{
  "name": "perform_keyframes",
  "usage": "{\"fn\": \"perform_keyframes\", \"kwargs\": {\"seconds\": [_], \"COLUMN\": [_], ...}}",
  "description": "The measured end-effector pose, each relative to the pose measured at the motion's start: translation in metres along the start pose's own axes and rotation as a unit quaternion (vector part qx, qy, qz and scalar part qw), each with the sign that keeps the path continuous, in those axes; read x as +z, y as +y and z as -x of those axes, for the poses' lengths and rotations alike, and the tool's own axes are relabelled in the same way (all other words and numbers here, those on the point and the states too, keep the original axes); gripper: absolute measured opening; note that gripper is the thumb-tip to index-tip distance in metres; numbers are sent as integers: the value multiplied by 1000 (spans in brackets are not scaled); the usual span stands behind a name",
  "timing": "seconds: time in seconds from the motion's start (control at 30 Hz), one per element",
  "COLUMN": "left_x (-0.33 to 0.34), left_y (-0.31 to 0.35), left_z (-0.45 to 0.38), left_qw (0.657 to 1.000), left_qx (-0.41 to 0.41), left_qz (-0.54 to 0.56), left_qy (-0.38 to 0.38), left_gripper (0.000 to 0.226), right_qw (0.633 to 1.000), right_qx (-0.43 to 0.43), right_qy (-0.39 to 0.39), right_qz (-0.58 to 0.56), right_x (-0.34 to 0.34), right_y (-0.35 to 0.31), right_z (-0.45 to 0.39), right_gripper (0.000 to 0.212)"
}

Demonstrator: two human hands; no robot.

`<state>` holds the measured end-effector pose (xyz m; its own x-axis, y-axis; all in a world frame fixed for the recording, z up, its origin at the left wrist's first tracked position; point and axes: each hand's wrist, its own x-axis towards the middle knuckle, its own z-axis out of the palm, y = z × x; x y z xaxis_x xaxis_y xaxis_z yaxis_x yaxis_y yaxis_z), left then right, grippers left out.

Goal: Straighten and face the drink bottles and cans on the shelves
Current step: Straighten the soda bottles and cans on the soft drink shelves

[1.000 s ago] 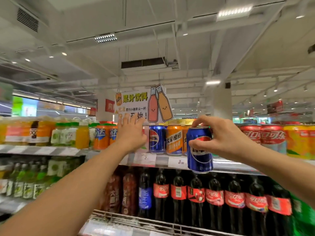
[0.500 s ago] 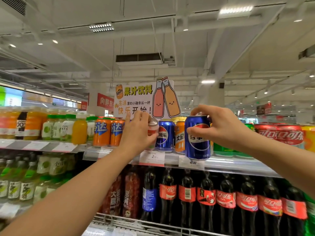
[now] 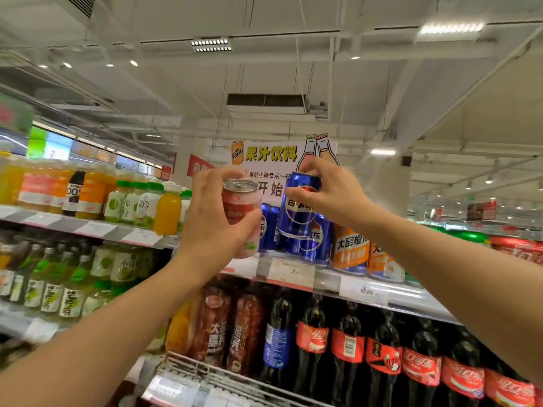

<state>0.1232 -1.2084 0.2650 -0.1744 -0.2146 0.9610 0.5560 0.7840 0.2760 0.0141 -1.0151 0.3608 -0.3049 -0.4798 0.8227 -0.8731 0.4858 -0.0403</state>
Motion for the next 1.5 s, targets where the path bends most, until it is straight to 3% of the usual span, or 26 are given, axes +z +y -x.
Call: {"fn": "perform_keyframes", "kwargs": {"seconds": [0.17, 0.4, 0.67, 0.87, 1.17, 1.5], "left_x": [-33, -51, -32, -15, 4, 35], "left_y": [-7, -14, -8, 1, 17, 43], "left_z": [24, 40, 41, 38, 37, 28], "left_qw": [998, 996, 997, 997, 996, 996], "left_qx": [12, 19, 6, -3, 0, -49], "left_qz": [-42, -67, -52, -42, -44, -21], "left_qy": [-39, -62, -62, -66, -74, -71], "left_gripper": [62, 64, 62, 59, 59, 55], "right_qw": [991, 968, 956, 910, 927, 962], "right_qx": [17, 63, 56, 43, -1, 6], "right_qy": [-16, -123, -209, -250, -215, -219], "right_qz": [134, 211, 198, 327, 307, 163], "right_x": [41, 63, 40, 18, 18, -9], "right_y": [4, 14, 15, 33, 45, 38], "right_z": [-18, -24, -26, -24, -22, 11], "right_gripper": [55, 58, 68, 64, 61, 71]}}
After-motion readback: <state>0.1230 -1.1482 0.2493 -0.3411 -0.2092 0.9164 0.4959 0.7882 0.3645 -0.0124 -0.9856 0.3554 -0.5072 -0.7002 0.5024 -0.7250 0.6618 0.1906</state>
